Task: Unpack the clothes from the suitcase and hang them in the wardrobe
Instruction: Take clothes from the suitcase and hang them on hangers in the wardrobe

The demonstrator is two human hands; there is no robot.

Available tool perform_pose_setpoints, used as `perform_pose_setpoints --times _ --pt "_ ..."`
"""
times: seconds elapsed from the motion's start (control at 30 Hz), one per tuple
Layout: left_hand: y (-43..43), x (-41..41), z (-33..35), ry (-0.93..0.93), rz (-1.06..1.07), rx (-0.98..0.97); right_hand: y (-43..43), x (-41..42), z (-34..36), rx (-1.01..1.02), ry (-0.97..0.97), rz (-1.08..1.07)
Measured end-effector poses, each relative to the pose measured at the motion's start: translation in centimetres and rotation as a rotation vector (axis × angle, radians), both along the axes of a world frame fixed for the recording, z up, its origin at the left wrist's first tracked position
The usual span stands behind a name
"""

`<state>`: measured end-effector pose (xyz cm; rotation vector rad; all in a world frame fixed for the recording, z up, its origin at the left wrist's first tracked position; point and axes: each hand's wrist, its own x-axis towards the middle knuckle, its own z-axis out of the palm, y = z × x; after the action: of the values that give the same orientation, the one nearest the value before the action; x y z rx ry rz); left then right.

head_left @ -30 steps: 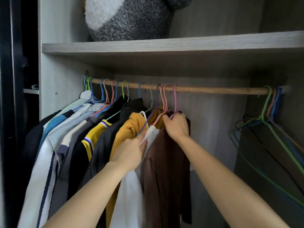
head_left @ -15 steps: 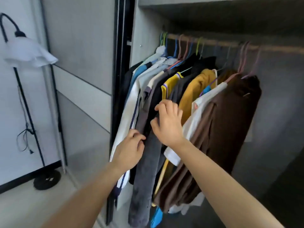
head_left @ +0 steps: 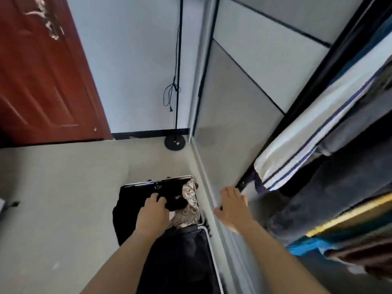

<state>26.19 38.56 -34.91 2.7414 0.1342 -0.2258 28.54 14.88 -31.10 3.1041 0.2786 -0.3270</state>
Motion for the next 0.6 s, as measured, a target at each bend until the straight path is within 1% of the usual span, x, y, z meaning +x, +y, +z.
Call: perform_pose_setpoints --times 0.1,0.27,0.43,0.53,0.6 --pt "1.8 -0.4 -6.2 0.081 0.027 0.009 2.4 1.0 -7.3 0.037 0.094 0.022" --pt "2.9 -0.2 -20.1 0.193 0.100 -0.038 4.9 1.8 -22.4 0.098 0.272 0.042" --pt "2.3 0.5 -35.7 0.225 0.121 -0.081 5.0 2.6 -38.4 0.031 0.350 0.076" --pt "0.7 0.7 -45.1 0.238 0.137 -0.156 4.1 3.4 -48.0 0.039 0.391 0.051" --pt "-0.6 1.4 -49.7 0.236 0.108 -0.169 3.4 4.7 -52.5 0.066 0.384 0.031"
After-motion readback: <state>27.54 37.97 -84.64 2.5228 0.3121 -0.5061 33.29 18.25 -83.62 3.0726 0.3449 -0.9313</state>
